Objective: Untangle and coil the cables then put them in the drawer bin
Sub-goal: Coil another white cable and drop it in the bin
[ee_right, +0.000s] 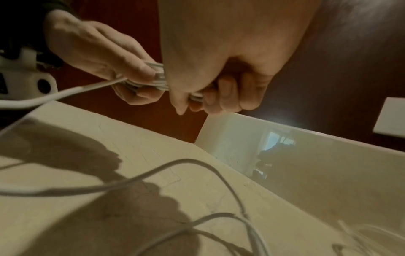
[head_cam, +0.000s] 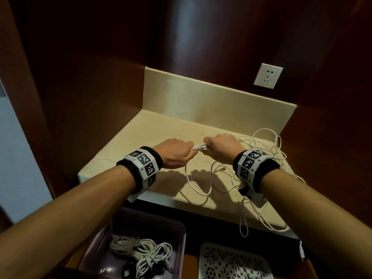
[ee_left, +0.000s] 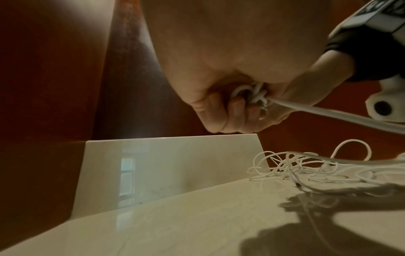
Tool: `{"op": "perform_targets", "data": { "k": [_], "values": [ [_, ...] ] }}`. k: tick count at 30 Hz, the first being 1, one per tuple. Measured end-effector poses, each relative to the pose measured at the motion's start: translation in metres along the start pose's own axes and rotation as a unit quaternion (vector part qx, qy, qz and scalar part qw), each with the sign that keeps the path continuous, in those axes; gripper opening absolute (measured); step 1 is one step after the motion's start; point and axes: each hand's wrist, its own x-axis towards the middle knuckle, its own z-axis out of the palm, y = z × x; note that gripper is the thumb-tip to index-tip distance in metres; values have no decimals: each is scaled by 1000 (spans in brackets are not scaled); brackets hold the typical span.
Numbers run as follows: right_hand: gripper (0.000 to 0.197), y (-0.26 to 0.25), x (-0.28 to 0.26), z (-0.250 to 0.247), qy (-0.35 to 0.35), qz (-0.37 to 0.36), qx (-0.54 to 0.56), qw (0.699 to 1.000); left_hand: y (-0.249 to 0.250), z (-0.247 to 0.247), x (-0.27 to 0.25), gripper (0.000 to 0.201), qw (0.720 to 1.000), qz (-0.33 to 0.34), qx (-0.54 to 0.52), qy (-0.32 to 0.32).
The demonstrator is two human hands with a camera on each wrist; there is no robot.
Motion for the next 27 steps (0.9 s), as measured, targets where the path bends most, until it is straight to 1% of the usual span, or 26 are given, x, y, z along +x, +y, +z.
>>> {"op": "perform_targets", "data": {
  "k": [1,2,3,5,7,8,9,11,13,15,18,21,23,25,27],
  "values": [
    [30,1,1,3,5,21,61,998,-1,0,0,32,1000,-4,-2,1],
    [32,2,2,7,10,45,136,990,-3,0,1,31,1000,-11,-6,3],
    [38,2,3,10,14,70,214,974,-6,-1,1,31,1000,-19,-8,5],
    [52,2,4,16,13,114,348,931,-12,-2,2,31,999,-37,-12,15],
    [55,0,2,18,-16,141,444,884,-19,-3,2,32,998,-56,-23,31],
    [52,-2,0,18,-43,142,478,866,-22,-3,3,32,997,-63,-30,40],
    [46,-4,-1,18,-77,129,500,853,-24,-3,3,33,996,-69,-37,49],
    [36,-8,-3,18,-141,71,515,842,-26,-4,4,33,994,-78,-46,66],
    [31,-12,-4,22,-179,14,503,846,-26,-4,5,34,992,-80,-55,79],
    [27,-13,-2,27,-189,-20,485,854,-27,-6,6,32,990,-82,-73,88],
    [23,-14,0,30,-208,-42,473,855,-28,-9,4,33,986,-83,-108,99],
    [24,-14,0,29,-230,-50,453,860,-28,-13,1,36,980,-77,-155,101],
    [24,-13,1,29,-219,-47,434,873,-28,-16,-3,36,973,-66,-197,96],
    [25,-8,4,30,-184,-33,402,896,-27,-18,-7,35,969,-46,-228,82],
    [27,0,7,31,-147,-11,371,917,-24,-19,-11,35,969,-27,-241,54]
  ]
}}
